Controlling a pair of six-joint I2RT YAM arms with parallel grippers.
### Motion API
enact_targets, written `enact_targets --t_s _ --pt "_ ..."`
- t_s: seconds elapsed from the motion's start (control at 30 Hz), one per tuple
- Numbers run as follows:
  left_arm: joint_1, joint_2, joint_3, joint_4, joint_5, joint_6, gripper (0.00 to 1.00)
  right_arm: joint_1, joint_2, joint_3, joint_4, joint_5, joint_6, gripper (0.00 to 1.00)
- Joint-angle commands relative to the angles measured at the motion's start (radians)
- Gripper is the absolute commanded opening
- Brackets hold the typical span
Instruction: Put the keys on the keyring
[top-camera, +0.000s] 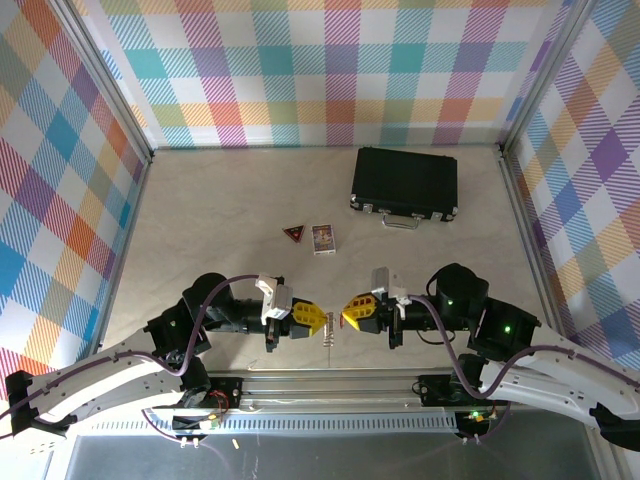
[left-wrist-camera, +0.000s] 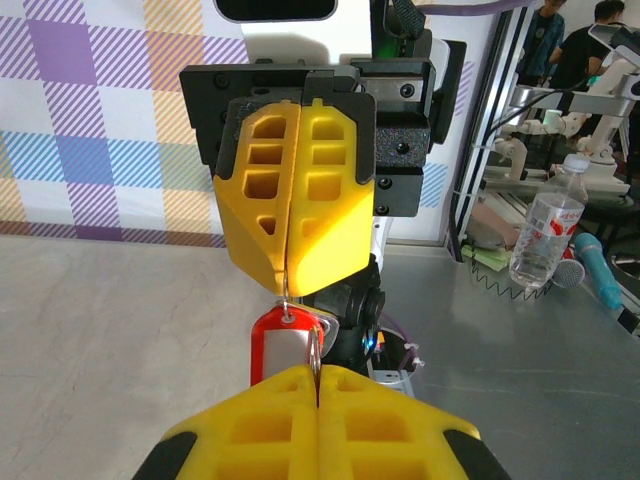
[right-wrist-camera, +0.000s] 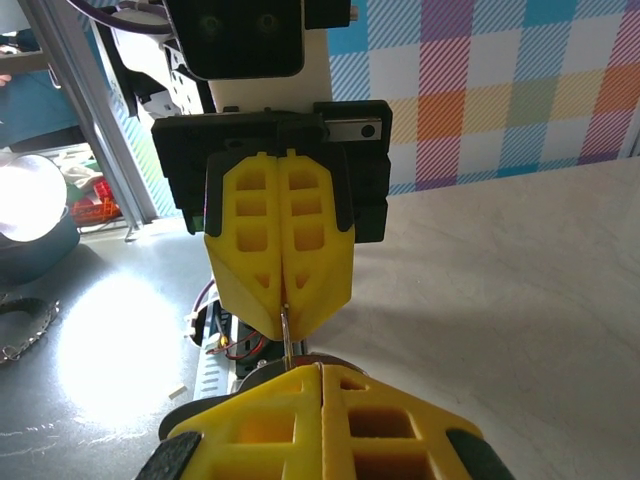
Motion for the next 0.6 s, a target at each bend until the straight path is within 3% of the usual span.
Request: enact_targets --t_s 0.0,0.57 --pt "0.001 -0.004 0.047 0.038 0.022 -0.004 0.0 0.007 -0.011 -0.011 0.023 -0.034 -0.022 0.0" --pt "0.001 0.002 0.048 0.038 0.02 -0.006 0.0 0.008 0.005 -0.021 0.064 -0.06 -0.025 0.0"
